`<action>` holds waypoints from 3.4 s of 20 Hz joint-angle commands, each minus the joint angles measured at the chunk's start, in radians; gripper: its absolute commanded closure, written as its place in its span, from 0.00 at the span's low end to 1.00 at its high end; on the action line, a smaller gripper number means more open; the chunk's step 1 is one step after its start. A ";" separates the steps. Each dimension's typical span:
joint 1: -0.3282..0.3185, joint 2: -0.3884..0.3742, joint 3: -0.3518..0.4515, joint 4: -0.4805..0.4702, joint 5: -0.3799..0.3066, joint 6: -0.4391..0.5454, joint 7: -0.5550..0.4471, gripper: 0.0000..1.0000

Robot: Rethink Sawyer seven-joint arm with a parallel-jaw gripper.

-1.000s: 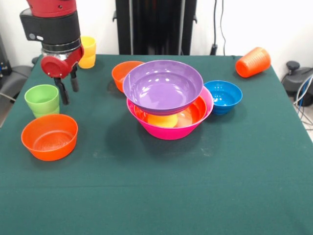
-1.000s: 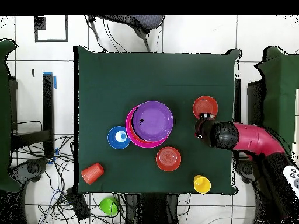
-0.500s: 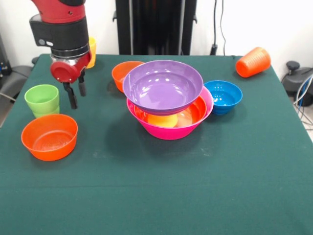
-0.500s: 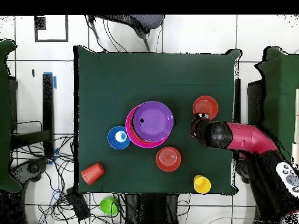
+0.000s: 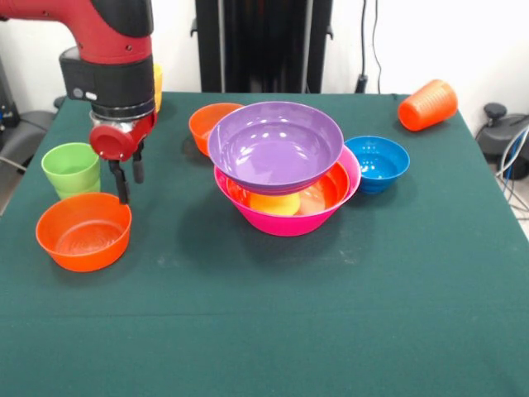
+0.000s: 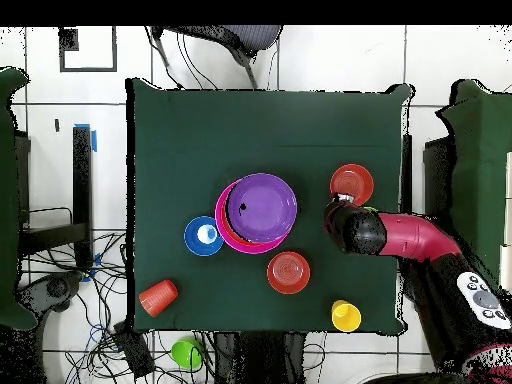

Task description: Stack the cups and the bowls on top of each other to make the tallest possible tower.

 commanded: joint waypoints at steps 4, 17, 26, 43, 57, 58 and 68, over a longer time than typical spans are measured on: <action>0.054 0.084 -0.084 -0.107 -0.077 -0.095 0.190 0.00; 0.088 0.103 -0.133 -0.133 -0.053 -0.113 0.196 0.00; 0.147 0.208 -0.252 -0.200 -0.077 -0.117 0.204 0.00; 0.186 0.236 -0.307 -0.200 -0.042 -0.069 0.159 0.00; 0.170 0.222 -0.268 -0.192 -0.026 -0.049 0.121 1.00; 0.169 0.220 -0.268 -0.188 -0.027 -0.053 0.122 1.00; 0.036 0.080 -0.119 -0.031 -0.014 -0.016 -0.009 1.00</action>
